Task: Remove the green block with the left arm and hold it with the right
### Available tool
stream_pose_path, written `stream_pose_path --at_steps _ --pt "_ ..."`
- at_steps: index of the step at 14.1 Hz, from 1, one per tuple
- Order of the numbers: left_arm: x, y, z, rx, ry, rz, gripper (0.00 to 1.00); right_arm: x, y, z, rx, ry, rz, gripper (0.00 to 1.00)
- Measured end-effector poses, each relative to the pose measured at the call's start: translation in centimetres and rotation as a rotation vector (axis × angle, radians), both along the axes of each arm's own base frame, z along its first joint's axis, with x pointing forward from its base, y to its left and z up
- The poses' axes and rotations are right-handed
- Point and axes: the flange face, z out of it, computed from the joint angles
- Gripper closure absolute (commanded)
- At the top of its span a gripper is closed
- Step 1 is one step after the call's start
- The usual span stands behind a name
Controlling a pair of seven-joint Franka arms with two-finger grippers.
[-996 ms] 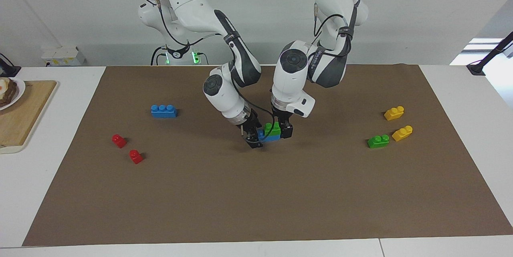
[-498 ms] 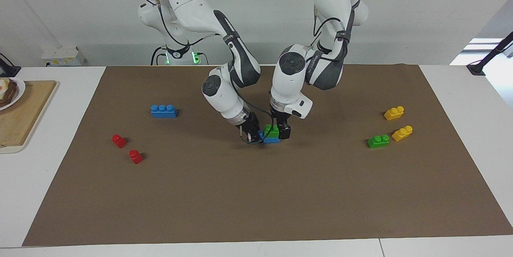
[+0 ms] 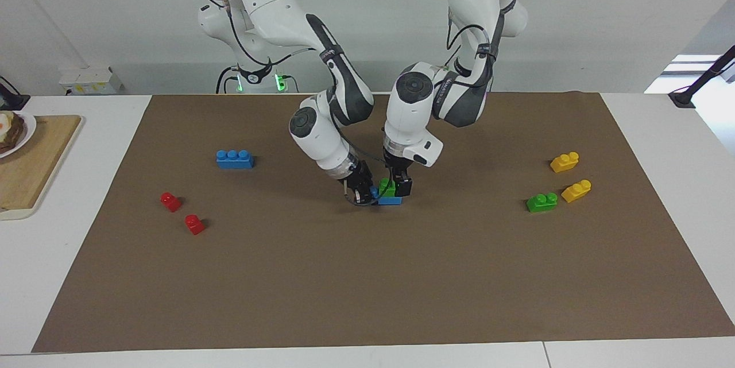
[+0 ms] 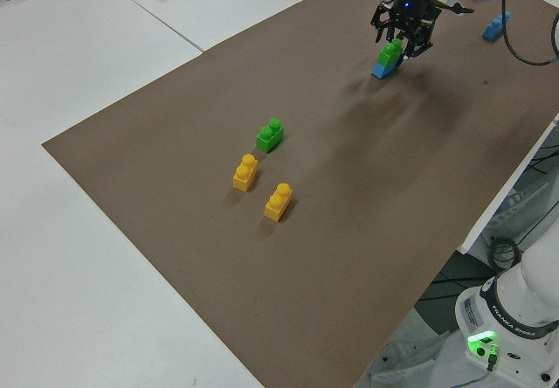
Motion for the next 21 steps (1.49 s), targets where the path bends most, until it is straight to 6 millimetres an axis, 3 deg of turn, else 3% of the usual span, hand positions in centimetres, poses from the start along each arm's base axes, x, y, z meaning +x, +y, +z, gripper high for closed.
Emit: stream_pose_path --at_steps 7,12,17,20,21 --pt "-0.3 0.2 -1.4 -0.009 -0.012 0.013 0.0 0.2 -0.2 0.1 0.0 -0.003 -0.004 1.0" --pt "-0.4 0.2 -2.0 -0.009 -0.01 0.02 0.08 0.9 -1.6 0.0 -0.003 -0.008 -0.018 1.0" --pt "-0.7 -1.1 -1.9 -0.02 -0.021 0.012 0.1 0.8 -1.4 -0.1 -0.003 -0.006 -0.015 1.0" --pt "-0.8 -1.4 -2.1 -0.019 -0.02 0.01 0.48 0.7 -1.4 -0.1 -0.004 -0.005 -0.013 1.0" --pt "-0.7 -1.3 -2.1 -0.018 -0.025 0.01 0.69 0.6 -1.4 -0.2 -0.005 -0.004 -0.01 1.0"
